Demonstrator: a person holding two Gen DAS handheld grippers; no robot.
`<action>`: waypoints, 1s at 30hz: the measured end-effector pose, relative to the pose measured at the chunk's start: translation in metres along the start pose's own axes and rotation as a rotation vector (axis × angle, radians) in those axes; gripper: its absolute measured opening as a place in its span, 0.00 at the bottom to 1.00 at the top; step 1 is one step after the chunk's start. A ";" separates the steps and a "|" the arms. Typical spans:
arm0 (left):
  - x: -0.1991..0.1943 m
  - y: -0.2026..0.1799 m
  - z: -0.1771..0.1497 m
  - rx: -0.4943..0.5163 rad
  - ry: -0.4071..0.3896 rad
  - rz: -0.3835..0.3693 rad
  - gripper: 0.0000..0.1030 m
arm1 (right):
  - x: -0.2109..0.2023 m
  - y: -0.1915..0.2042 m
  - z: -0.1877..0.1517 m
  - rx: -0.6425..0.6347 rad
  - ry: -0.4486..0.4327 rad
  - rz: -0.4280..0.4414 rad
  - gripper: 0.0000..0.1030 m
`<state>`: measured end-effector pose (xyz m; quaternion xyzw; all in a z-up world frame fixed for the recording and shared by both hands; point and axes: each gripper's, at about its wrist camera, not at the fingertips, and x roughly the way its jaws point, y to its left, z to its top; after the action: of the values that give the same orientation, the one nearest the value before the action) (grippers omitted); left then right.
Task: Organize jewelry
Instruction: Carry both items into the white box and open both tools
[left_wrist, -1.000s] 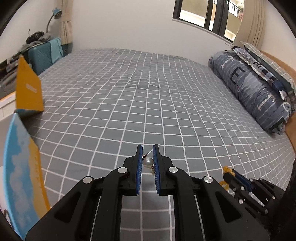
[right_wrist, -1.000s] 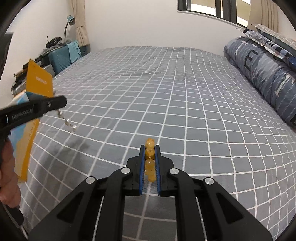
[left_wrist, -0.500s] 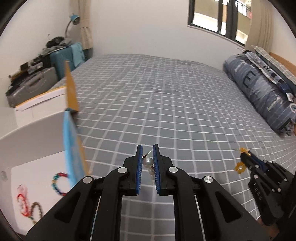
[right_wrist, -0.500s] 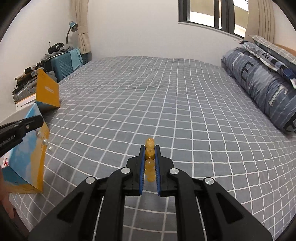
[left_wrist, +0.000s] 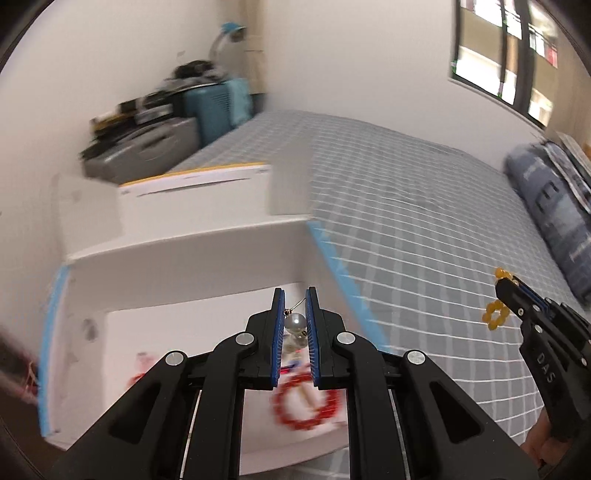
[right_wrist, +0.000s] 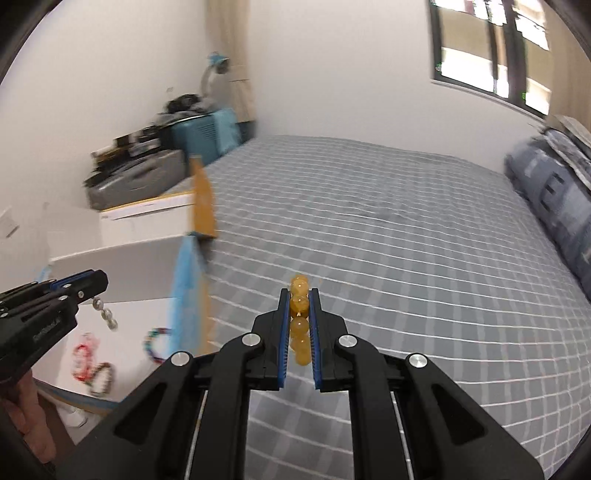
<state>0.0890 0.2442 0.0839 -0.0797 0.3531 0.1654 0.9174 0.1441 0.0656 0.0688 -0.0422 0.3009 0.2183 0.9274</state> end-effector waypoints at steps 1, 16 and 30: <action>-0.002 0.012 0.000 -0.013 0.005 0.009 0.11 | 0.001 0.012 0.002 -0.007 0.007 0.024 0.09; 0.017 0.132 -0.035 -0.142 0.164 0.092 0.11 | 0.055 0.153 -0.005 -0.170 0.226 0.110 0.09; 0.046 0.139 -0.046 -0.130 0.233 0.131 0.12 | 0.092 0.166 -0.020 -0.163 0.326 0.088 0.14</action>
<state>0.0421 0.3735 0.0153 -0.1346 0.4503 0.2371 0.8502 0.1284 0.2457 0.0083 -0.1386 0.4300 0.2725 0.8495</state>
